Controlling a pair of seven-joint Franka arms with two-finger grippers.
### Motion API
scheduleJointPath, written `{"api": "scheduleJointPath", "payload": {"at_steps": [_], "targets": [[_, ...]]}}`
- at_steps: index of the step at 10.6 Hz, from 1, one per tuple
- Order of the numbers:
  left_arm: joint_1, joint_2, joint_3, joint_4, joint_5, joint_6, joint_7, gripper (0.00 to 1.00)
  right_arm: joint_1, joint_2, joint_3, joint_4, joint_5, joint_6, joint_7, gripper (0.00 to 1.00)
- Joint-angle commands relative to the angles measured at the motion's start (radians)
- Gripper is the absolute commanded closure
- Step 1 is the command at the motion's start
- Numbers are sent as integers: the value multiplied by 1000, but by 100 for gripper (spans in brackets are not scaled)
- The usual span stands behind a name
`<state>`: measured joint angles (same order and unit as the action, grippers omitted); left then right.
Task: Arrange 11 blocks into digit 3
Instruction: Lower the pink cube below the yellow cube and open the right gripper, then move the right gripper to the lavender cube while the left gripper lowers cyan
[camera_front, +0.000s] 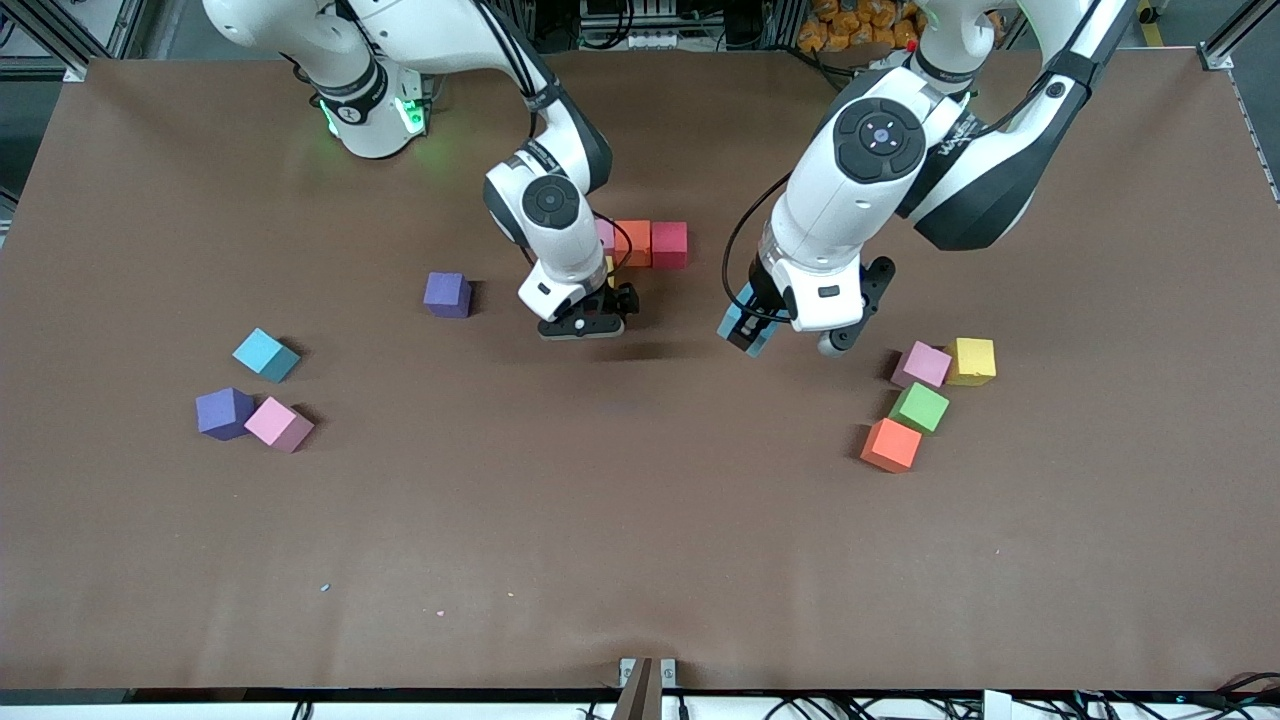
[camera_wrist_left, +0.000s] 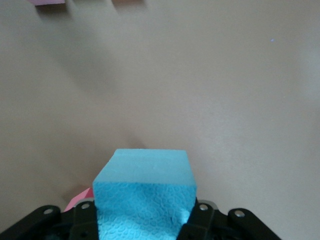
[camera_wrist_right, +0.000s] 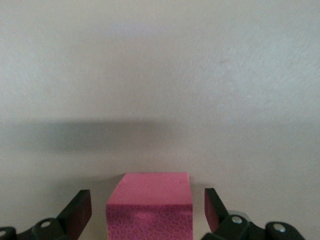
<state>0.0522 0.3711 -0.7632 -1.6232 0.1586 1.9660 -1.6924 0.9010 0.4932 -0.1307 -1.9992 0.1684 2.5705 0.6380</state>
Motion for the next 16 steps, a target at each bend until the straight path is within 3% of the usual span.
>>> {"api": "scheduleJointPath", "payload": {"at_steps": [1, 6, 10, 13, 16], "targets": [[6, -32, 1, -26, -28, -18, 8, 100, -74, -80, 16, 6, -9, -93, 0, 0], [-37, 15, -1, -69, -48, -4, -157, 100, -261, -122, 19, 163, -10, -361, -234, 0], [-130, 149, 5, -87, -22, 138, -433, 100, -367, -123, 16, 175, -12, -363, -438, 0], [-182, 277, 7, -83, 118, 206, -700, 100, -448, -128, 16, 163, -10, -383, -567, 0], [-209, 327, 8, -83, 140, 252, -779, 100, -479, -183, 16, 101, -12, -411, -583, 0]]}}
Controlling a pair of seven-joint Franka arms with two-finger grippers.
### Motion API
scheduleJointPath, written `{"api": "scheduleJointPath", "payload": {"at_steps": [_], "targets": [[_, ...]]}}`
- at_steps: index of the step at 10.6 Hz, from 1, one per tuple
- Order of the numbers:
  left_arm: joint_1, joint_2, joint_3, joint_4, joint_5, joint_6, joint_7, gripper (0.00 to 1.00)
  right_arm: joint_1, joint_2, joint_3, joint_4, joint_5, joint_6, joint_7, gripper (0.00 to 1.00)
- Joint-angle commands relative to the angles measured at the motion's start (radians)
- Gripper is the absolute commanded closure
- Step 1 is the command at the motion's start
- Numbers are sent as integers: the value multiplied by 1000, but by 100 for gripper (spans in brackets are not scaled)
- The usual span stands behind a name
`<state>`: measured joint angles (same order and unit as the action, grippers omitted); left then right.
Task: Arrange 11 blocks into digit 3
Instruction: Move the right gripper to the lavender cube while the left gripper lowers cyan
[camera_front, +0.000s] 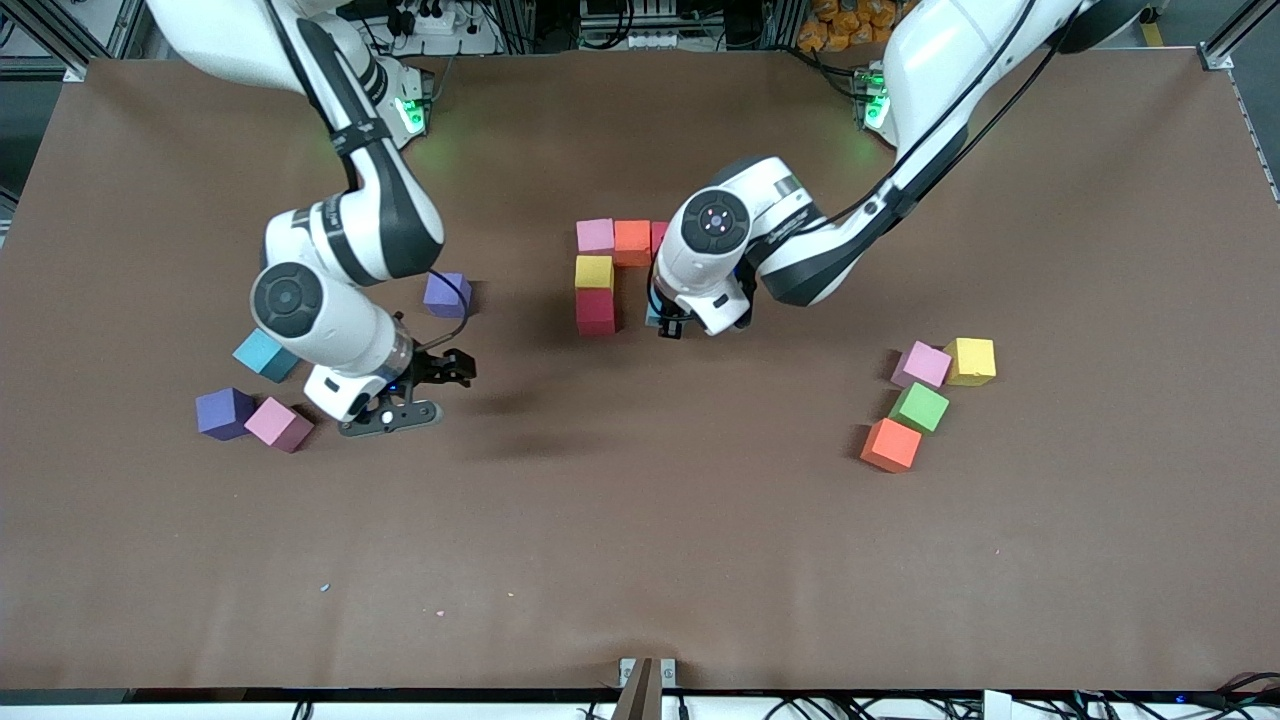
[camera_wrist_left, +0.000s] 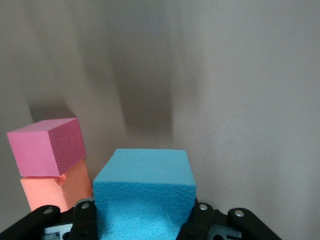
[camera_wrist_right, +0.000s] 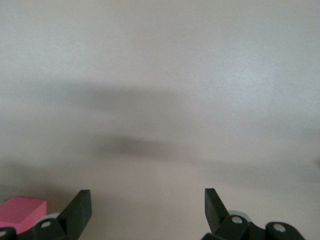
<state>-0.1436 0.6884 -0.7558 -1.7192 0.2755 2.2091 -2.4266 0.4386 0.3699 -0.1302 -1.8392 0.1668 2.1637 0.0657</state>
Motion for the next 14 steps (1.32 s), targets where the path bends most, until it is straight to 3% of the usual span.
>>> {"api": "scheduleJointPath", "payload": {"at_steps": [1, 4, 5, 7, 11, 14], "targets": [[-37, 11, 24, 13, 24, 18, -80, 100, -24, -83, 15, -84, -10, -4, -12, 0], [-229, 10, 195, 23, 60, 44, -292, 100, -35, -170, 17, -242, -10, 101, -12, 0], [-255, 10, 222, 23, 65, 69, -339, 100, -37, -190, 17, -280, -10, 123, -12, 0], [-269, 11, 231, 20, 67, 98, -382, 100, -38, -224, 21, -372, -10, 187, -10, 0], [-340, 52, 280, 26, 177, 133, -480, 100, -41, -221, 61, -520, -1, 344, 5, 0], [-355, 54, 280, 27, 180, 156, -480, 100, -43, -218, 64, -563, 7, 363, 31, 0]]}}
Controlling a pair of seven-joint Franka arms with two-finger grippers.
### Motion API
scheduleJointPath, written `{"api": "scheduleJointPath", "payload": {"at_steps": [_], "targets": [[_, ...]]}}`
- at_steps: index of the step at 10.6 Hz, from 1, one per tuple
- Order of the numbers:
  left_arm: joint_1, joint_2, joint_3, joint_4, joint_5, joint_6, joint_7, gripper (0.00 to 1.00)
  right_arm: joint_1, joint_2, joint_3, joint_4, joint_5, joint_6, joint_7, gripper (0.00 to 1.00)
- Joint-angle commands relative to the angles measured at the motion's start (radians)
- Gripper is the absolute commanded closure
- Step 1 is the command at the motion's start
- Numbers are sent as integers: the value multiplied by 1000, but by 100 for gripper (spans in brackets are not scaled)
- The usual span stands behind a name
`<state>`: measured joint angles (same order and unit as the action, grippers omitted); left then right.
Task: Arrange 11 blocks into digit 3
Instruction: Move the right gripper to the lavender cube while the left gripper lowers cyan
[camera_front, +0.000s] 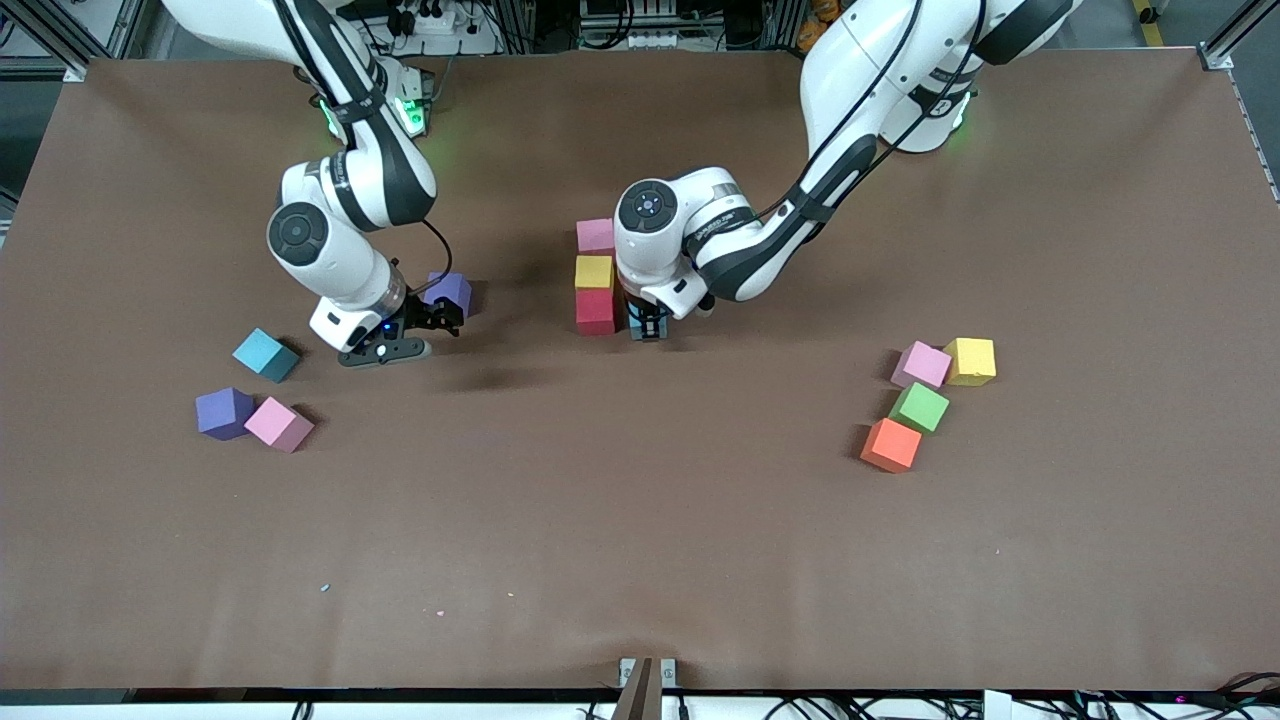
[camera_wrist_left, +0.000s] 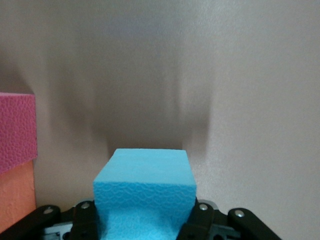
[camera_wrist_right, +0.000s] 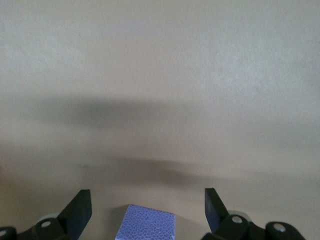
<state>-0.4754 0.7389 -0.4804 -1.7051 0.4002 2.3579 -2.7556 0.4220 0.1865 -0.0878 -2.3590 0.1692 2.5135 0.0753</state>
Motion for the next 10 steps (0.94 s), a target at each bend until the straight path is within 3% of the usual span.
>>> {"api": "scheduleJointPath", "payload": {"at_steps": [1, 4, 10], "targets": [[-29, 13, 5, 13, 63, 8, -151, 100, -26, -33, 22, -45, 4, 13, 21, 0], [-45, 33, 5, 30, 63, 8, -154, 100, -41, -18, 22, -37, 3, 15, 3, 0], [-55, 50, 11, 47, 63, 12, -159, 100, -127, 39, 19, 67, -11, 1, -229, 0]]}}
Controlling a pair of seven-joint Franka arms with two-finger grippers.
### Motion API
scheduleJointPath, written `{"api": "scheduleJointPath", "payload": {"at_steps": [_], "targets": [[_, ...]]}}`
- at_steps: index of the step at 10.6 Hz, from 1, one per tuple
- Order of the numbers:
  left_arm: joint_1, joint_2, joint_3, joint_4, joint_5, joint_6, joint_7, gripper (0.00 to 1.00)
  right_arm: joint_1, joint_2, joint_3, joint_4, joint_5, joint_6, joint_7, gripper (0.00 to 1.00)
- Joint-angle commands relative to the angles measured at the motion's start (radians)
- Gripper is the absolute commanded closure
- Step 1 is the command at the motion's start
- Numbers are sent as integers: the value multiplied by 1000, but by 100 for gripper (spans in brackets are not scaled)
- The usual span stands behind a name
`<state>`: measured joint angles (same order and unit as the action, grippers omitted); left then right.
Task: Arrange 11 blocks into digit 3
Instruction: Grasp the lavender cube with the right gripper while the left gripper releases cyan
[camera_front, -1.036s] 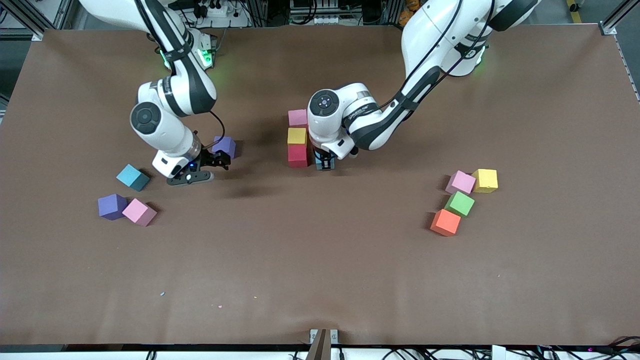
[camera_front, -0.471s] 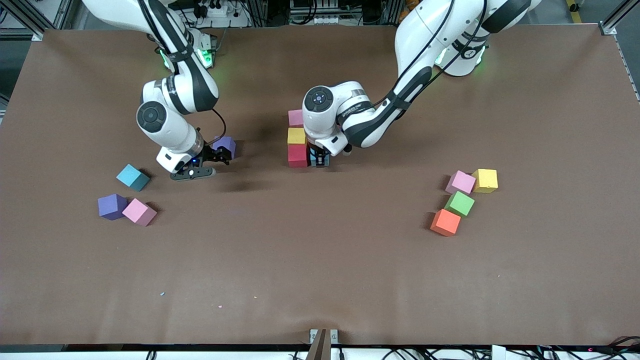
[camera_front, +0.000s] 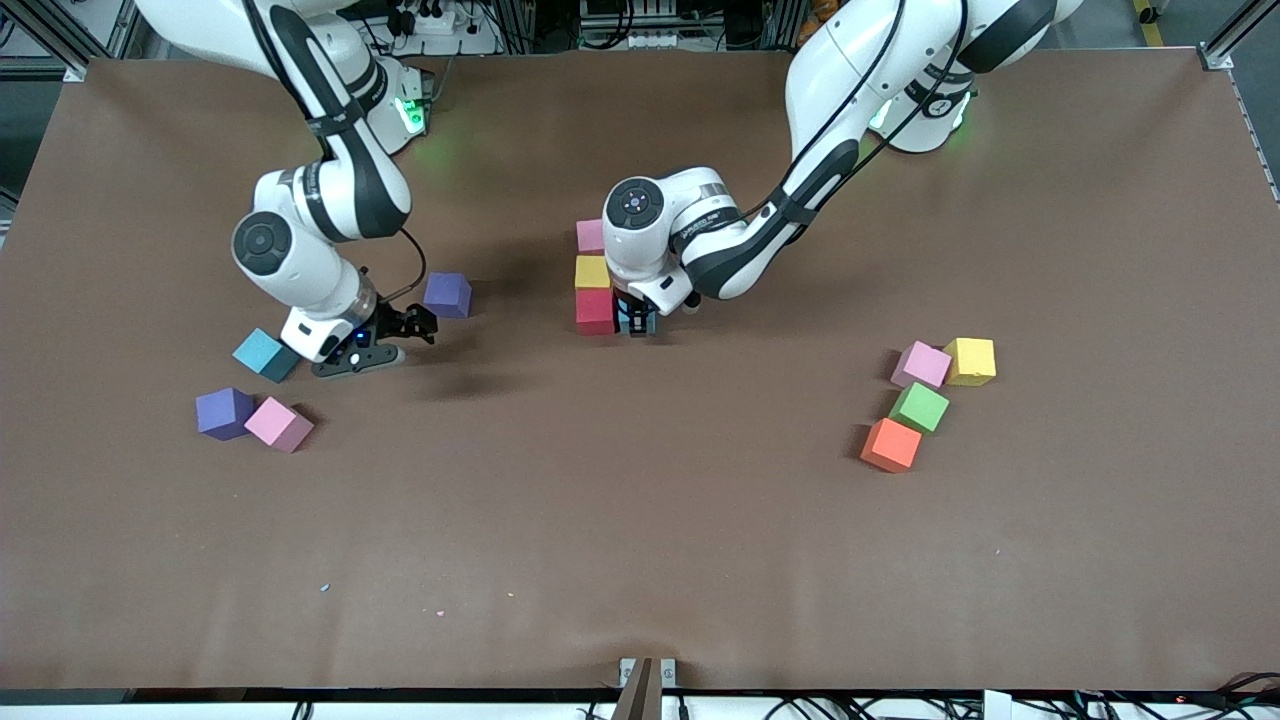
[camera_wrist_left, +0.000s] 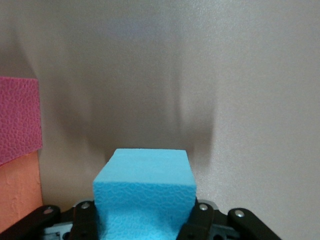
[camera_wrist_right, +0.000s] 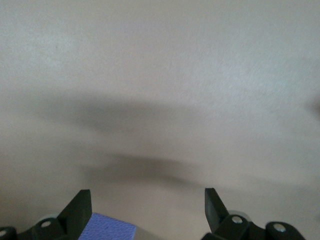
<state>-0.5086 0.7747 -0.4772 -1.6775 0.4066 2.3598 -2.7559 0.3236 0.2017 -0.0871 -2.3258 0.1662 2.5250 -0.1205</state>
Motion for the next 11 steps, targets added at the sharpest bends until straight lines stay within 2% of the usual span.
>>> {"api": "scheduleJointPath", "payload": {"at_steps": [1, 4, 6, 7, 8, 9, 10, 11], "targets": [[-31, 18, 8, 22, 57, 16, -159, 100, -28, 24, 20, 29, 1, -14, -24, 0], [-31, 20, 9, 36, 57, 18, -159, 100, 32, -7, 20, -35, 47, -8, 100, 0], [-31, 21, 9, 36, 57, 18, -159, 100, 48, -19, 21, -66, 62, -3, 108, 0], [-31, 24, 12, 36, 55, 18, -160, 94, 55, -27, 21, -87, 84, 9, 108, 0], [-31, 24, 12, 36, 55, 18, -163, 76, 63, -31, 21, -114, 93, 32, 110, 0], [-31, 24, 14, 39, 57, 18, -163, 14, 87, -38, 21, -144, 110, 66, 111, 0], [-31, 24, 14, 48, 57, 18, -162, 0, 101, -42, 20, -170, 154, 93, 110, 0], [-31, 23, 14, 48, 57, 18, -162, 0, 123, -44, 20, -188, 189, 106, 111, 0]]}}
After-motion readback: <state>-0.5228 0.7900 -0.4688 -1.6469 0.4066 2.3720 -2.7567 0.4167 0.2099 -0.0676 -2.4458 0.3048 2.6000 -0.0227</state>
